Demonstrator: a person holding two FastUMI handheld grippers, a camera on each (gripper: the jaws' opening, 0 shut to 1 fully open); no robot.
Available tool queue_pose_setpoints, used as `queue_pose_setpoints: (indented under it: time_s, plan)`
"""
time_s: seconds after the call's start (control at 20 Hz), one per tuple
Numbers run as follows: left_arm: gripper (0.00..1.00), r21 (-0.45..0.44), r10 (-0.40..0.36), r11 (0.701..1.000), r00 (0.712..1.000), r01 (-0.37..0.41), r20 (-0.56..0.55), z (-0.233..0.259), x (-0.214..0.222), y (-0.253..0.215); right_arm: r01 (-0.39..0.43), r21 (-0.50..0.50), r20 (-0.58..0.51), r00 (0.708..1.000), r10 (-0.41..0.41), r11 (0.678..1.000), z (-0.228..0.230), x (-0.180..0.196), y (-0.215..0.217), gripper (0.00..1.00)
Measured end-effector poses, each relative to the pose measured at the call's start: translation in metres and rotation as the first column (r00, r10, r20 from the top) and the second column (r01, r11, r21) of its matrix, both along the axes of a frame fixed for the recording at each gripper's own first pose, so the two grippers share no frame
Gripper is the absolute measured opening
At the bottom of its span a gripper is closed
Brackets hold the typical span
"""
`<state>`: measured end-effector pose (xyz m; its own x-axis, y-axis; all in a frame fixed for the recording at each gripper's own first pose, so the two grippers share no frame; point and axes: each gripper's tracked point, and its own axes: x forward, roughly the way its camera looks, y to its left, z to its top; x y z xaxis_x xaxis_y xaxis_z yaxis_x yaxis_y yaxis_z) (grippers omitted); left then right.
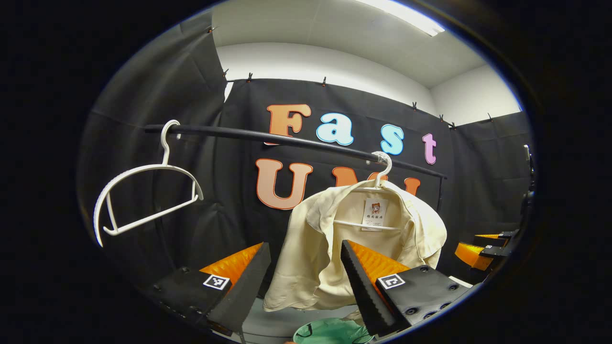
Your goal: Grasp the clothes on the hanger with both hands and then place them into the laundry hamper below.
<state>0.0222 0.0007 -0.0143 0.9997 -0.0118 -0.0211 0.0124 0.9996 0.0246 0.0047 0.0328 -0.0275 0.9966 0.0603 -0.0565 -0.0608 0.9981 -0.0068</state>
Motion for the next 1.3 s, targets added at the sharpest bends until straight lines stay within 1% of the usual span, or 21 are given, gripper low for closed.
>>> queue_pose_setpoints:
  time_s: [0.1,0.15,0.2,0.25,0.45,0.5,0.55,0.7,0.85,0.9,0.95,1.0,1.05,1.1,1.15,1.3]
  plan:
    - [0.97,0.008,-0.002,1.0,1.0,0.002,-0.015,-0.007,0.006,-0.001,-0.019,-0.001,-0.018,1.0,0.019,1.0,-0.007,0.004,0.008,0.81]
    - [0.97,0.011,-0.004,1.0,1.0,0.004,-0.024,-0.011,0.008,0.0,-0.028,-0.002,-0.026,0.999,0.028,1.0,-0.011,0.006,0.012,0.72]
    - [1.0,0.012,-0.007,1.0,0.999,0.007,-0.033,-0.015,0.01,-0.001,-0.037,-0.002,-0.035,0.999,0.037,0.999,-0.015,0.007,0.016,0.78]
    - [0.96,0.01,-0.013,1.0,0.999,0.013,-0.041,-0.019,0.014,-0.003,-0.044,0.002,-0.045,0.998,0.044,0.999,-0.02,0.01,0.019,0.76]
    - [0.97,-0.013,-0.039,0.999,0.996,0.038,-0.075,-0.035,0.032,-0.009,-0.06,0.023,-0.087,0.994,0.061,0.998,-0.039,0.023,0.028,0.71]
    - [1.0,-0.006,-0.042,0.999,0.996,0.042,-0.077,-0.038,0.038,-0.01,-0.066,0.031,-0.098,0.993,0.069,0.997,-0.044,0.028,0.031,0.69]
    - [0.96,0.004,-0.052,0.999,0.996,0.052,-0.075,-0.04,0.045,-0.011,-0.072,0.04,-0.111,0.991,0.077,0.997,-0.05,0.032,0.034,0.66]
    - [0.96,0.022,-0.07,0.997,0.994,0.072,-0.082,-0.051,0.068,-0.018,-0.084,0.067,-0.148,0.985,0.093,0.994,-0.069,0.05,0.037,0.58]
    - [0.96,0.015,-0.075,0.997,0.992,0.077,-0.101,-0.063,0.092,-0.021,-0.086,0.076,-0.18,0.979,0.099,0.993,-0.084,0.069,0.041,0.56]
    - [1.0,0.011,-0.08,0.997,0.991,0.082,-0.107,-0.067,0.101,-0.024,-0.087,0.083,-0.188,0.977,0.102,0.993,-0.088,0.073,0.043,0.52]
    - [1.0,0.006,-0.083,0.996,0.99,0.084,-0.115,-0.071,0.109,-0.025,-0.09,0.092,-0.195,0.975,0.107,0.992,-0.091,0.078,0.046,0.5]
    - [1.0,0.004,-0.087,0.996,0.989,0.088,-0.12,-0.075,0.118,-0.026,-0.094,0.101,-0.198,0.974,0.113,0.99,-0.094,0.084,0.049,0.41]
    - [1.0,0.004,-0.091,0.996,0.988,0.092,-0.124,-0.078,0.126,-0.028,-0.099,0.112,-0.2,0.972,0.12,0.989,-0.094,0.087,0.052,0.48]
    - [1.0,0.005,-0.093,0.996,0.987,0.095,-0.129,-0.081,0.136,-0.028,-0.106,0.121,-0.2,0.971,0.129,0.987,-0.095,0.092,0.056,0.47]
    - [0.95,0.007,-0.095,0.995,0.986,0.096,-0.138,-0.086,0.145,-0.029,-0.111,0.126,-0.2,0.97,0.135,0.986,-0.096,0.097,0.06,0.47]
    - [0.95,0.001,-0.095,0.995,0.981,0.097,-0.169,-0.102,0.169,-0.031,-0.116,0.133,-0.209,0.967,0.142,0.984,-0.102,0.109,0.066,0.47]
